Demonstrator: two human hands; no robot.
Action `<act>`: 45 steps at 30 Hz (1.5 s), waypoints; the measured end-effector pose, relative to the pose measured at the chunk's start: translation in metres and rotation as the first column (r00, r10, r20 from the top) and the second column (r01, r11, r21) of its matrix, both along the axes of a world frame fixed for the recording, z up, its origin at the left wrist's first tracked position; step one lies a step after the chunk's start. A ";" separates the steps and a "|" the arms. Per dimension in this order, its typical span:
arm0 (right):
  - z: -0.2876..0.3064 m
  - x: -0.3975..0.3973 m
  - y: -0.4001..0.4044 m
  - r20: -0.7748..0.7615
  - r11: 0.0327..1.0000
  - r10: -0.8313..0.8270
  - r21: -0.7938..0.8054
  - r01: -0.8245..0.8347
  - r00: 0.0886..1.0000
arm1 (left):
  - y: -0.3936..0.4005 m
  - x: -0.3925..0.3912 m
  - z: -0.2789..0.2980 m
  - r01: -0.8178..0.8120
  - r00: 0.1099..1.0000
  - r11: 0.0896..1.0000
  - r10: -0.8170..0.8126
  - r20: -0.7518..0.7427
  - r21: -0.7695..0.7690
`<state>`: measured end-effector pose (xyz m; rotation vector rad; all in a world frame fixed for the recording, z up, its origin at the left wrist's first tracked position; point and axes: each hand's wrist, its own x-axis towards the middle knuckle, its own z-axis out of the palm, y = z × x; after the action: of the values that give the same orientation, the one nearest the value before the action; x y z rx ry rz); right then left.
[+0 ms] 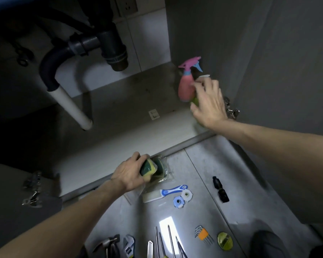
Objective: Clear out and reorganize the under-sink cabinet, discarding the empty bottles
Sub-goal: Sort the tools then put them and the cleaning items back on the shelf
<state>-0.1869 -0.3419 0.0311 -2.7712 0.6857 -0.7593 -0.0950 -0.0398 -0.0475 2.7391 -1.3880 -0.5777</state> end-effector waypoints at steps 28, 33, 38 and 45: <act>-0.158 0.025 0.195 -0.776 0.873 0.351 0.069 -0.483 0.524 | 0.135 -0.031 -0.019 -0.522 0.819 0.843 0.539 -0.197 0.133; -0.136 0.017 0.184 -0.726 0.846 0.469 0.207 -0.491 0.502 | 0.124 -0.035 -0.007 -0.481 0.842 0.864 0.503 -0.196 0.151; -0.099 0.016 0.168 -0.681 0.795 0.595 0.421 -0.435 0.427 | 0.118 -0.030 0.004 -0.533 0.778 0.822 0.569 -0.267 0.198; -0.053 0.014 0.108 -0.401 0.803 0.549 0.497 -0.329 0.733 | 0.088 -0.008 0.012 -0.633 0.718 0.770 0.620 -0.317 0.071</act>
<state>-0.1732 -0.2338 -0.0224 -2.5756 0.1657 0.2488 -0.1035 0.0481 -0.0351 2.6610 -0.3362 -0.8626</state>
